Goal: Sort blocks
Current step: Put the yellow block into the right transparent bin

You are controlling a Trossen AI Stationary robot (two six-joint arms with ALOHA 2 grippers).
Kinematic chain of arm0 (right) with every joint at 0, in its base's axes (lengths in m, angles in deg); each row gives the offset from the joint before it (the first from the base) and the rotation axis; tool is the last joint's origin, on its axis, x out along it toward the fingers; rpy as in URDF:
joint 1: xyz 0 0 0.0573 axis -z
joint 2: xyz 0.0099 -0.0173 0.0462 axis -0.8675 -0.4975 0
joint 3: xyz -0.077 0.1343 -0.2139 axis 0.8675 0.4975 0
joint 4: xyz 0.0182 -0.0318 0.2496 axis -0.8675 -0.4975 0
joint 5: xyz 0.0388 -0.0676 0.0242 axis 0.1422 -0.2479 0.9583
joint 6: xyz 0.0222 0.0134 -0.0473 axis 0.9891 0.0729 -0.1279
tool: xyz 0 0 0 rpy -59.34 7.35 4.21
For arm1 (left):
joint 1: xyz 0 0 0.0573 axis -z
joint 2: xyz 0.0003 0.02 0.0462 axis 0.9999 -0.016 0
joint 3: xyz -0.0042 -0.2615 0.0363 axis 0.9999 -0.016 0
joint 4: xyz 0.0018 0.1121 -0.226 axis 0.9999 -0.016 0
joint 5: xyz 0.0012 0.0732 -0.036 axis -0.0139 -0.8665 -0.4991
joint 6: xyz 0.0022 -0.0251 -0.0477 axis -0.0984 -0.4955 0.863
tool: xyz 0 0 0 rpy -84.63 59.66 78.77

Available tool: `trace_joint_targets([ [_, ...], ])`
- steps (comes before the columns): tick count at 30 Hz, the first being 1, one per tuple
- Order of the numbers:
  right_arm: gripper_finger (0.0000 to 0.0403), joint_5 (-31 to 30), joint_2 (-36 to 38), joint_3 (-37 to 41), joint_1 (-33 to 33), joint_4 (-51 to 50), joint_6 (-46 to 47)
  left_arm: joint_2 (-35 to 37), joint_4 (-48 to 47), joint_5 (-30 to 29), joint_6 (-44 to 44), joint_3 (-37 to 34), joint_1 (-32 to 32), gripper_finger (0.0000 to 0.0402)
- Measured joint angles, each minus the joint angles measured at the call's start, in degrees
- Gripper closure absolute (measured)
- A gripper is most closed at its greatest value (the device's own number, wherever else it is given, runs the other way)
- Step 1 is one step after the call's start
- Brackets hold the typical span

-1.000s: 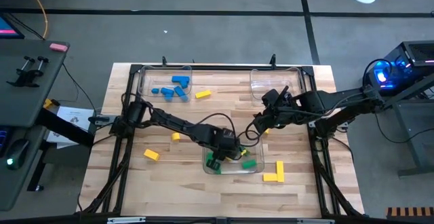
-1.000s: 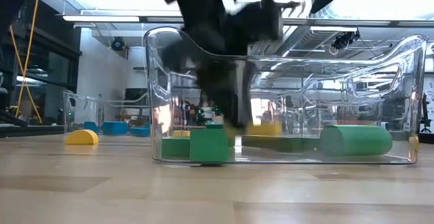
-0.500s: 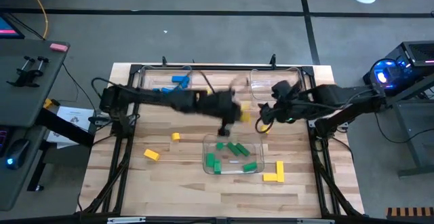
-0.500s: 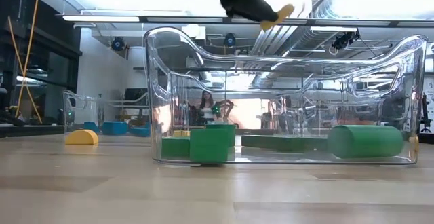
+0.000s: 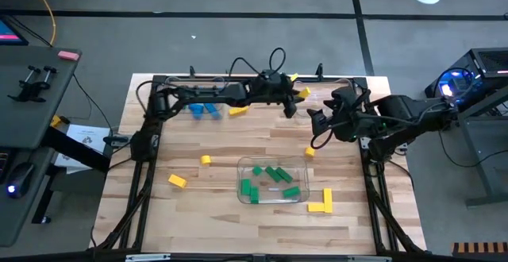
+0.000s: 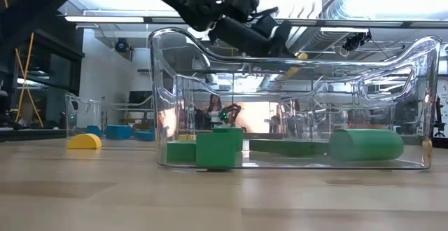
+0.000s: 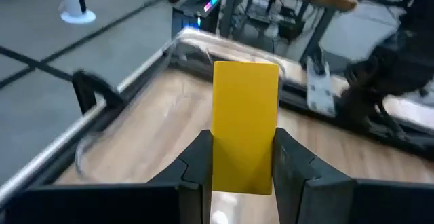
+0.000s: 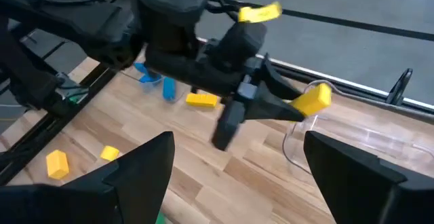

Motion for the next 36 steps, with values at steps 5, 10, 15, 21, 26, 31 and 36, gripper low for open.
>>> trace_joint_targets([
  [5, 0.0077, -0.08, 0.00, 0.00, 0.05, 0.03, 0.15, -1.97, 0.05, 0.02, -0.76, 3.86, 0.23, 0.0250],
  [10, 0.0077, -0.34, 0.00, 0.00, 0.06, 0.02, 0.09, -1.29, -4.18, 0.04, -2.56, 7.11, 0.25, 0.0139],
  [15, 0.0077, -0.35, -0.01, 0.00, 0.06, 0.02, 0.02, 3.03, -18.94, -0.14, -8.46, 11.23, -1.23, 0.0108],
  [21, 0.0077, -0.36, -0.02, 0.01, 0.08, -0.14, -0.37, 8.21, -38.98, -1.53, -14.13, 11.52, -6.15, 0.0108],
  [26, 0.0077, -0.71, -0.02, 0.02, 0.08, -0.35, -0.46, 7.31, -57.97, -1.46, -11.23, 11.40, -12.70, 0.0108],
  [31, 0.0077, -0.71, -0.02, 0.04, 0.08, -0.28, -0.07, 5.05, -67.63, -2.98, -15.51, 8.63, -15.23, 0.0108],
  [36, 0.0077, -0.69, -0.02, 0.07, 0.06, 0.32, -0.04, 2.63, -67.29, -7.14, -19.05, 5.45, -13.21, 0.0108],
])
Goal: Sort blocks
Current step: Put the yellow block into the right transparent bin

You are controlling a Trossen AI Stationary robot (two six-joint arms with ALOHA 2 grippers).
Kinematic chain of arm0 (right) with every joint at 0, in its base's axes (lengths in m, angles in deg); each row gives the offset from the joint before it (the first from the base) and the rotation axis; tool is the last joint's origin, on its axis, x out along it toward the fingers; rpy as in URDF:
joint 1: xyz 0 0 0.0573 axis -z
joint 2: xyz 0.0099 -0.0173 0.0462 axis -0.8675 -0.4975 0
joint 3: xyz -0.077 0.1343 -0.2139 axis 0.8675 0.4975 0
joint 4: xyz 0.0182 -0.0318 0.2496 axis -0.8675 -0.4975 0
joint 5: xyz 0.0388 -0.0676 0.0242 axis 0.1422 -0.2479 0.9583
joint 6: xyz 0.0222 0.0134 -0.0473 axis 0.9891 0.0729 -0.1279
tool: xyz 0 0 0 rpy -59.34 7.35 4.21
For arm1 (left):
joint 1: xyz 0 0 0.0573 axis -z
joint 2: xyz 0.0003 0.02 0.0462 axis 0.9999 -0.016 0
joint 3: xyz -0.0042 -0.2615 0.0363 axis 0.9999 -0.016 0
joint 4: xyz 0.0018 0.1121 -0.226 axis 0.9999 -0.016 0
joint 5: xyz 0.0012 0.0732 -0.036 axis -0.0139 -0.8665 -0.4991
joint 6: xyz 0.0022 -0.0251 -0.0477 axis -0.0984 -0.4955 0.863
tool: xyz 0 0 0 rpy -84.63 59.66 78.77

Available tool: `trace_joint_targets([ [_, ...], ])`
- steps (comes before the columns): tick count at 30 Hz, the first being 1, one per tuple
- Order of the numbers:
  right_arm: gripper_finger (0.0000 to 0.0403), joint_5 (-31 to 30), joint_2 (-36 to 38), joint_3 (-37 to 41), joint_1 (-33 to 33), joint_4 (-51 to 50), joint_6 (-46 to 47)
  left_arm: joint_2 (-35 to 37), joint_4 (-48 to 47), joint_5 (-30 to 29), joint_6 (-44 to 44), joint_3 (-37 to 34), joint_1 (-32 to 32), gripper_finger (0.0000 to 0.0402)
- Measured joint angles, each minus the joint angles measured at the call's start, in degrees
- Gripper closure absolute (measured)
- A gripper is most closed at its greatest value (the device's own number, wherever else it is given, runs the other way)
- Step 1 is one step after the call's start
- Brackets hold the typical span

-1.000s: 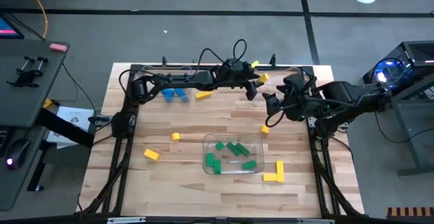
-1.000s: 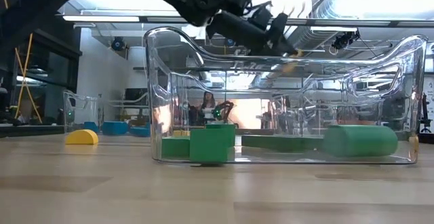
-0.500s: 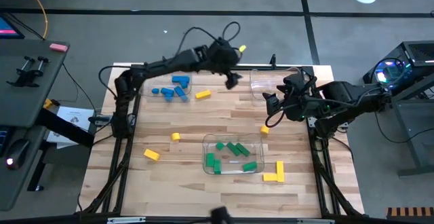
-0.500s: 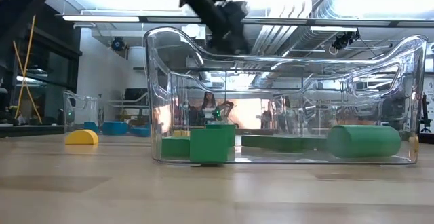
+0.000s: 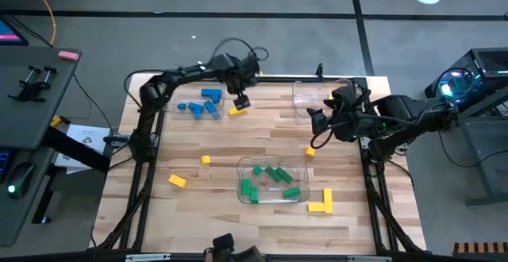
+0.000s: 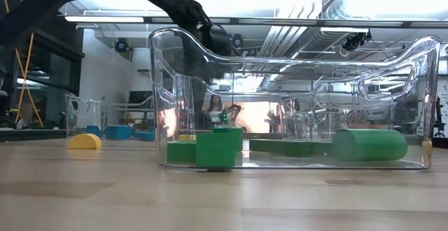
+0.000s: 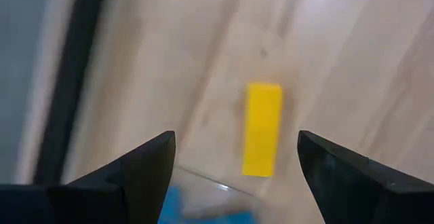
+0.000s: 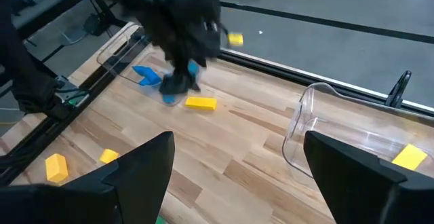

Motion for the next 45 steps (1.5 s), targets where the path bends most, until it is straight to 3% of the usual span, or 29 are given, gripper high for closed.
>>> trace_joint_targets([
  [5, 0.0077, -0.01, 0.00, 0.00, 0.01, 0.83, 0.19, -4.71, -3.34, -0.94, -2.64, -0.15, 3.23, 0.0108],
  [9, 0.0077, 0.00, 0.00, 0.00, 0.01, 1.17, 0.20, -7.56, -4.07, -5.27, -3.10, -0.15, 5.11, 0.0108],
  [15, 0.0077, 0.10, 0.00, 0.00, -0.01, 2.61, 0.20, -9.72, -3.81, -7.09, -2.78, -0.13, 4.76, 0.0108],
  [22, 0.0077, 0.42, -0.02, 0.00, -0.01, 3.37, 0.14, -10.61, -3.74, 0.25, -2.51, -0.72, 3.61, 0.0116],
  [26, 0.0077, 0.63, -0.02, 0.00, 0.01, 3.35, 0.05, -10.39, -3.40, 0.01, -1.77, -1.99, 4.62, 0.0174],
  [32, 0.0077, 0.63, -0.02, 0.02, 0.01, 3.16, -0.33, -9.90, -4.24, -1.12, -1.45, -1.49, 6.23, 0.0353],
  [39, 0.0077, 0.67, -0.02, 0.02, 0.01, 2.90, -0.44, -4.21, -4.38, -0.18, 1.34, 6.52, 5.27, 0.0355],
  [45, 0.0077, 1.68, -0.04, 0.02, 0.01, 2.84, -0.44, 2.09, 13.78, 10.99, 9.06, 8.98, 6.19, 0.0355],
])
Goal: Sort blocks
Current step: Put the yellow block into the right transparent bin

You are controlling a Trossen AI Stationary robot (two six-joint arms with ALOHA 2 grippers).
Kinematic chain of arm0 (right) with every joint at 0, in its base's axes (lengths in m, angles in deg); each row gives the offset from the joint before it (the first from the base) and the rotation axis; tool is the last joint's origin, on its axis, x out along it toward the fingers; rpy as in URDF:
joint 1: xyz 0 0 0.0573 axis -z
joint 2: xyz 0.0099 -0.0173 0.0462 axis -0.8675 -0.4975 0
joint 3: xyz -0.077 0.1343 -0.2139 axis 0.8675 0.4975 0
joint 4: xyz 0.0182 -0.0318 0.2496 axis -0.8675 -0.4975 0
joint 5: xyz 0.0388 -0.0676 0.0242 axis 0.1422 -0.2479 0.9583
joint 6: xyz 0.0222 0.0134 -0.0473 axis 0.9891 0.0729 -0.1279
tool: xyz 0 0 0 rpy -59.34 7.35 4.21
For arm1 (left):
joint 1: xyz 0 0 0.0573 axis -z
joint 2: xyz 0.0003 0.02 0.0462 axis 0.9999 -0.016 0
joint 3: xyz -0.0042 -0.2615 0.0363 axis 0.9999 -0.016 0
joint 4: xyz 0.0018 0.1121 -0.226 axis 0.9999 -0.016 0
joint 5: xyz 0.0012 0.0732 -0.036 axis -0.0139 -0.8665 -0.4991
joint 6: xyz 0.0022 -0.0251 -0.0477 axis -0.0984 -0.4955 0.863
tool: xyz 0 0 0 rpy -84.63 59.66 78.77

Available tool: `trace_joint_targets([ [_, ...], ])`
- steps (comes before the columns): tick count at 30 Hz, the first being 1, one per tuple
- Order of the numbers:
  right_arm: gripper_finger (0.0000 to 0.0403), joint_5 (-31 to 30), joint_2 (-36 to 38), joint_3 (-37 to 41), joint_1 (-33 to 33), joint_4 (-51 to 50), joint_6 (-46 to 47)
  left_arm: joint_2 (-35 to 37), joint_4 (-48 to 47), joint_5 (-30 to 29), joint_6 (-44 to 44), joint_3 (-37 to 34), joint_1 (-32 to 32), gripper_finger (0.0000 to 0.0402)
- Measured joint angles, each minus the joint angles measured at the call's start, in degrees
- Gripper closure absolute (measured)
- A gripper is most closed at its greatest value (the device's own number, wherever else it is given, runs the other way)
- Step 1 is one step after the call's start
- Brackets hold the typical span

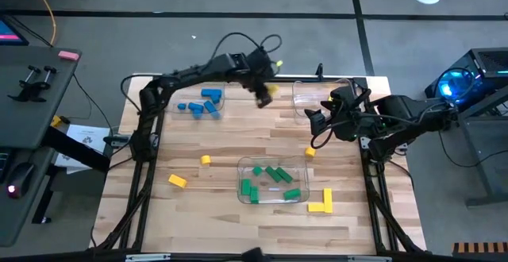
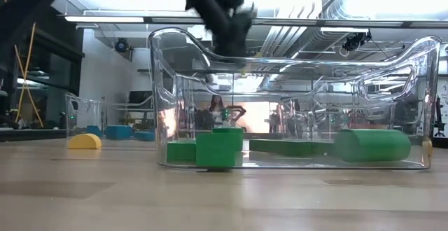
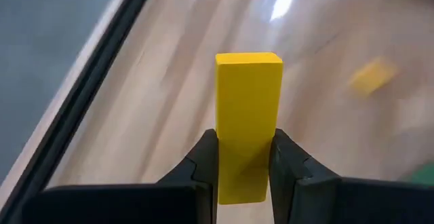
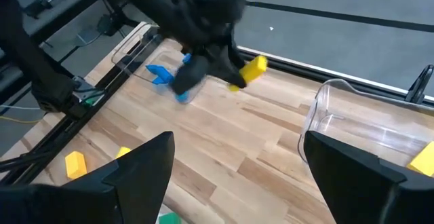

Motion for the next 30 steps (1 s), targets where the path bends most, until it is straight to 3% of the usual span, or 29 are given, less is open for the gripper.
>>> trace_joint_targets([
  [6, 0.0077, 0.30, 0.00, 0.00, -0.01, -0.25, 0.00, -1.81, 11.43, 1.18, 4.04, -0.04, 5.89, 0.0355],
  [11, 0.0077, 0.89, 0.00, 0.00, 0.00, -0.43, 0.40, -6.54, 20.78, -2.67, 5.17, -0.18, 10.26, 0.0355],
  [17, 0.0077, 3.67, 0.00, 0.00, 0.00, -0.07, 0.46, -9.58, 39.56, -5.06, 7.39, -0.02, 10.28, 0.0348],
  [20, 0.0077, 4.28, 0.00, 0.00, -0.02, 0.54, 0.46, -10.16, 44.26, -6.02, 4.47, -0.02, 10.09, 0.0314],
  [24, 0.0077, 4.29, 0.00, 0.00, -0.01, 0.80, 0.46, -10.93, 47.66, -6.19, -0.45, -0.07, 10.09, 0.0240],
  [30, 0.0077, 4.27, 0.00, 0.00, -0.02, 0.78, 0.39, -7.80, 43.62, -8.18, -2.42, -0.07, 9.79, 0.0155],
])
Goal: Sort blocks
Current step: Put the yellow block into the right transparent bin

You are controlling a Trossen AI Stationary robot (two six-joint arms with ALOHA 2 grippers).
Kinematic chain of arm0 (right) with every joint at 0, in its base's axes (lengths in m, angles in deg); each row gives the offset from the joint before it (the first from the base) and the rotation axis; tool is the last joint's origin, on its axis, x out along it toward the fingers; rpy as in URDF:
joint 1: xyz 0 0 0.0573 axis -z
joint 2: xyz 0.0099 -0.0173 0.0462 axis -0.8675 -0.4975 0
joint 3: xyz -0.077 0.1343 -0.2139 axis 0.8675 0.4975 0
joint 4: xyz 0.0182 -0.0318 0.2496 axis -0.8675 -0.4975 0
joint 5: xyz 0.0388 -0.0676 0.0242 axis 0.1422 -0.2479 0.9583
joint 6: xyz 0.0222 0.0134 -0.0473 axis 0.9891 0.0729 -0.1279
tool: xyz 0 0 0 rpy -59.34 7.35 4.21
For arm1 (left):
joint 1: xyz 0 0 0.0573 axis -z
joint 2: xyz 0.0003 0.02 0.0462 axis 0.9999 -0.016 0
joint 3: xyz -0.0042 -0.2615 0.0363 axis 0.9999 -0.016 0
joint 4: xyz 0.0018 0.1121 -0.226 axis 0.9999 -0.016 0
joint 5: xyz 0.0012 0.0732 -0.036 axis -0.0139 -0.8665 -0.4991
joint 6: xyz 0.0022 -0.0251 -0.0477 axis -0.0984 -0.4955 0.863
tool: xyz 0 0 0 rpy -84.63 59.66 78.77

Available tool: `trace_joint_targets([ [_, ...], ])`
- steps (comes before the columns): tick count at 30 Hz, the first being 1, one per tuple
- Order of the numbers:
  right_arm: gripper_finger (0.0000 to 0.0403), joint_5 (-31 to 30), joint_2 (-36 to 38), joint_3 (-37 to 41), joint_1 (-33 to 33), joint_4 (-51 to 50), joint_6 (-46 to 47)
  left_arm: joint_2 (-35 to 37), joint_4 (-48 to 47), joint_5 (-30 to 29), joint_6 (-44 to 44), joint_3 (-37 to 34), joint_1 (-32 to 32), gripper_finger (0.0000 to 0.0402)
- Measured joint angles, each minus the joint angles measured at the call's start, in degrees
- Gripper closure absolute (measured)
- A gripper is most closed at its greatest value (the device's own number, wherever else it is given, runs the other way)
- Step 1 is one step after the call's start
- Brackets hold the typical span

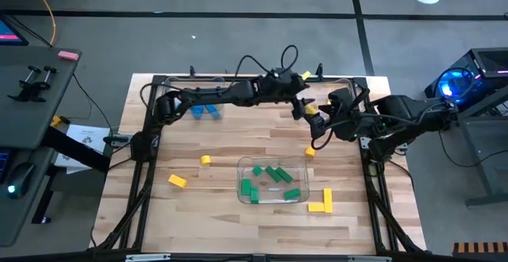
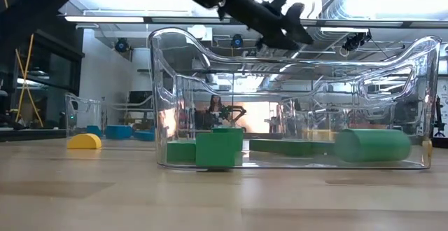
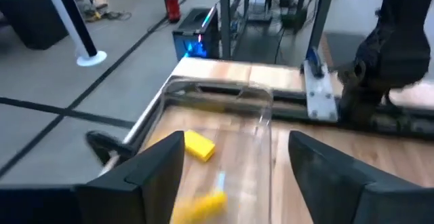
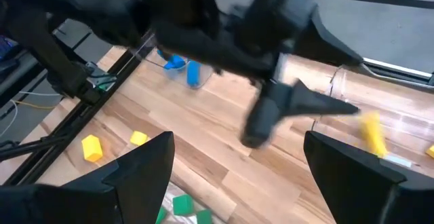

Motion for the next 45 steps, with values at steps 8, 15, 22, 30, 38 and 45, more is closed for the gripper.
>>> trace_joint_targets([
  [8, 0.0077, -1.73, 0.00, 0.00, 0.02, -0.31, -0.77, 13.51, -27.40, 5.14, 1.89, 0.07, -1.40, 0.0142],
  [15, 0.0077, 0.57, -1.24, 0.00, -0.12, -1.13, -2.47, 28.47, -31.75, 14.78, 5.09, -20.03, 5.12, 0.0142],
  [22, 0.0077, 2.50, -3.64, 0.00, -0.11, -1.42, -2.99, 46.35, -11.02, 7.35, 16.32, -57.55, 19.11, 0.0142],
  [30, 0.0077, 2.21, -4.22, 0.00, 0.08, -1.99, -3.89, 54.28, -33.28, -8.67, 17.12, -71.72, 27.17, 0.0142],
  [38, 0.0077, 1.66, -4.22, 0.00, 0.13, -2.23, -3.94, 51.56, -33.90, -2.86, 16.86, -71.73, 22.50, 0.0142],
  [45, 0.0077, 1.66, -4.22, 0.00, 0.13, -2.38, -4.07, 44.14, -31.55, -2.62, 17.07, -71.76, 20.77, 0.0142],
])
